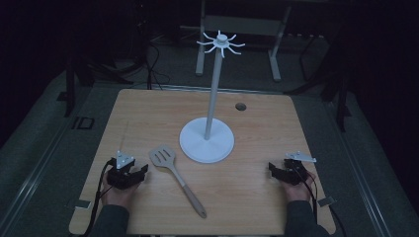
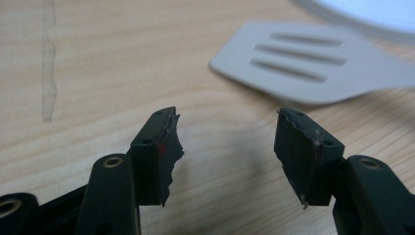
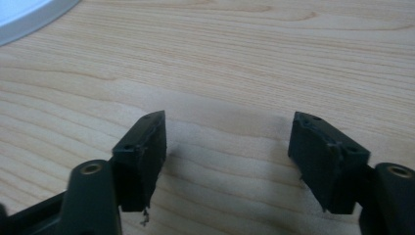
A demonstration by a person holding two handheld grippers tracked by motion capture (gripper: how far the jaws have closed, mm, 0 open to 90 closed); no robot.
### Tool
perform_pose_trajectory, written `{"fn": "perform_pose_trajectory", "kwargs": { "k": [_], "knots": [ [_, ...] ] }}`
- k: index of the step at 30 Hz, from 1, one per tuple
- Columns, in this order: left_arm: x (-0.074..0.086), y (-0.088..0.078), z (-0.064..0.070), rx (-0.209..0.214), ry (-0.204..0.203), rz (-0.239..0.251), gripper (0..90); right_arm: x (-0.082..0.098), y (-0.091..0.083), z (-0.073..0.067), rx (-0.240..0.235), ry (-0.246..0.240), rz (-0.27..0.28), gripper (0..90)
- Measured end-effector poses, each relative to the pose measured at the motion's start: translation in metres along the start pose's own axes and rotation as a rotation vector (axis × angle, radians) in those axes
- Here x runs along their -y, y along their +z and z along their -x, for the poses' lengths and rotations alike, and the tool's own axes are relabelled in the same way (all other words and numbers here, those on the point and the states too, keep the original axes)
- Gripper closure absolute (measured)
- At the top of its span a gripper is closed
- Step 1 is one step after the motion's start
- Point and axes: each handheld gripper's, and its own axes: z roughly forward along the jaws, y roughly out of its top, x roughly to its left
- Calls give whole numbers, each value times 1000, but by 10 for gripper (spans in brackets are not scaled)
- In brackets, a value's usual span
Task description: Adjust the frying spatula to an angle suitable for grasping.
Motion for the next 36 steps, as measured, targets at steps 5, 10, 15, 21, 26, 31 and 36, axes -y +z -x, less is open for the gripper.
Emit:
{"fn": "perform_pose_trajectory", "kwargs": {
  "k": [5, 10, 15, 21, 26, 31, 36],
  "knots": [
    [1, -8, 0, 19, -9, 24, 422, 2, -2, -6, -43, 1, 11, 381],
    [2, -9, -1, 11, -13, 27, 421, 0, -4, -26, -97, -52, 23, 410],
    [3, -9, -1, -1, -10, 15, 416, -1, -4, -45, -126, -113, 25, 431],
    [3, -10, 0, -18, 2, 19, 416, -4, -10, -73, -197, -144, 36, 449],
    [3, -10, 1, -30, 11, 15, 417, -6, -15, -109, -276, -203, 45, 453],
    [3, -10, 2, -37, 15, 14, 417, -3, -19, -145, -350, -257, 39, 443],
    [4, -11, 4, -39, 28, 16, 417, 0, -23, -185, -429, -312, 31, 370]
  ]
}}
